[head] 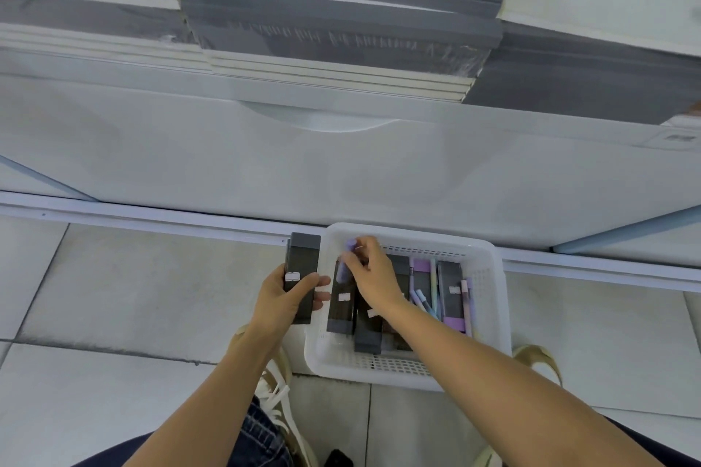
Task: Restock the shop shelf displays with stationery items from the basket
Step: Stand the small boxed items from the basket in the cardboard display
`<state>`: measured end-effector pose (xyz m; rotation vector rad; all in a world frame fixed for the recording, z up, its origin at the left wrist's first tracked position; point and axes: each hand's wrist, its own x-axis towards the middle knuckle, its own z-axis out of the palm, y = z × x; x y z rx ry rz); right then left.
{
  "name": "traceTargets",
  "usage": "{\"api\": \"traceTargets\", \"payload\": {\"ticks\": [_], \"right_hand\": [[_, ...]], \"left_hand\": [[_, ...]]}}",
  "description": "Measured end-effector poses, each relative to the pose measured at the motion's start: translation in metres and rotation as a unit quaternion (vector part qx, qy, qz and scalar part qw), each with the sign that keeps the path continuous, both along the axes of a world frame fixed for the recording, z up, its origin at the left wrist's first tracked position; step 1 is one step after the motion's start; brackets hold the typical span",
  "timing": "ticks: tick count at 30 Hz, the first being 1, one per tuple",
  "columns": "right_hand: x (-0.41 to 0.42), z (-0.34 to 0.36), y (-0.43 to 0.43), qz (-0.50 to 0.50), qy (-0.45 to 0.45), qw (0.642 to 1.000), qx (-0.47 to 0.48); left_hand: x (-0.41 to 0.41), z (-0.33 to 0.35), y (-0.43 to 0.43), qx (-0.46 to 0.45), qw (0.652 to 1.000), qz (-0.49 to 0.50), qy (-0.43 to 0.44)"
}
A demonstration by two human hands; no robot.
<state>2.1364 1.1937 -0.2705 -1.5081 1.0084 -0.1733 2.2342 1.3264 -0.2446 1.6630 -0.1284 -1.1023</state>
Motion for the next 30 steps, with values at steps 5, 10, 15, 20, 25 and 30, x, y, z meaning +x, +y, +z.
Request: {"api": "traceTargets", "payload": {"ticks": [5,10,15,20,25,30], "right_hand": [[-0.020,0.045,-0.016,0.116,-0.041,0.992,0.023],[-0.037,0.099,-0.035,0.162,-0.042,0.982,-0.083],[-0.055,0.176,-0.055,0.173,-0.088,0.972,-0.132],[-0.075,0.258,-0.065,0.132,-0.197,0.963,-0.131],[-0.098,0.340,-0.067,0.090,-0.292,0.934,-0.183],[-0.125,0.413,-0.076,0.031,-0.322,0.899,-0.295]], "left_hand": [[-0.002,0.031,-0.015,-0.077,0.997,0.014,0.022],[-0.017,0.075,-0.037,-0.137,0.989,0.038,0.038],[-0.035,0.129,-0.054,-0.187,0.981,0.044,-0.004],[-0.048,0.192,-0.060,-0.230,0.965,0.036,-0.123],[-0.073,0.266,-0.072,-0.294,0.942,0.038,-0.158],[-0.097,0.341,-0.093,-0.347,0.922,-0.028,-0.172]]}}
